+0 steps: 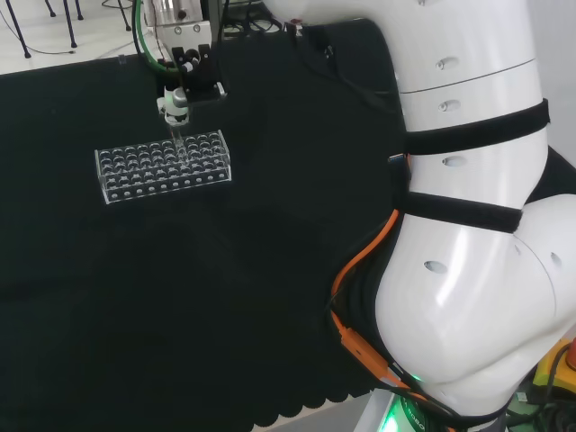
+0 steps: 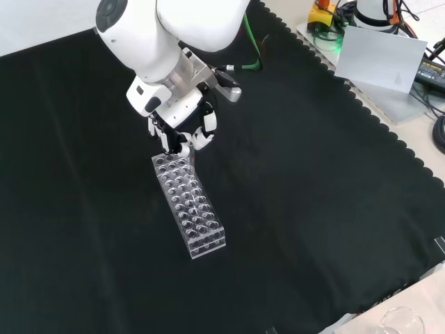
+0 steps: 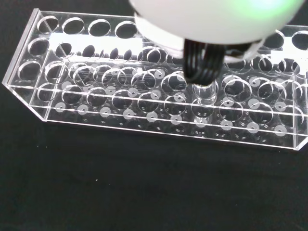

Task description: Put the test tube back in the rack.

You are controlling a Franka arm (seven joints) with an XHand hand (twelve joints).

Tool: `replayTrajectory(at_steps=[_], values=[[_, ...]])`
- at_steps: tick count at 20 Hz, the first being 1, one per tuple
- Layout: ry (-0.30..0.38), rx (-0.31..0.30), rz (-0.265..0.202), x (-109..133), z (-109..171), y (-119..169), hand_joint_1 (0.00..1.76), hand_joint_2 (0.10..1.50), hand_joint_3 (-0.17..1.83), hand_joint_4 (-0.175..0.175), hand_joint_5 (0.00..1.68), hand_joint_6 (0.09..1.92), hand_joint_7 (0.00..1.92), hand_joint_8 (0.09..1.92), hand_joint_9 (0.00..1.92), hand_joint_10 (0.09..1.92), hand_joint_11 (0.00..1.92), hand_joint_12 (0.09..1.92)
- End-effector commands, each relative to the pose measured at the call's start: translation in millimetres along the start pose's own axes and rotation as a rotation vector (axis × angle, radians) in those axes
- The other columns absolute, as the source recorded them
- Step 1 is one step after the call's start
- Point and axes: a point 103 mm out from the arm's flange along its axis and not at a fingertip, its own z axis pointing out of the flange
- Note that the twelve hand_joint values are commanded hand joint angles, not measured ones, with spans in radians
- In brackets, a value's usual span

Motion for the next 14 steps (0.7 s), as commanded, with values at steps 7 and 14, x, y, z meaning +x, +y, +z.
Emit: replayTrajectory(at_steps=[7, 14], values=[[0.002, 0.012, 0.009, -2.3, 4.9, 2.2, 1.44, 0.5, 0.93, -0.175, 1.22, 0.84, 1.36, 0.89, 1.2, 0.79, 0.9, 1.21], [-0.126, 0.068, 0.151, -4.8, 9.9, 7.7, 1.44, 0.5, 0.93, -0.175, 1.22, 0.84, 1.36, 0.89, 1.2, 0.79, 0.9, 1.21]])
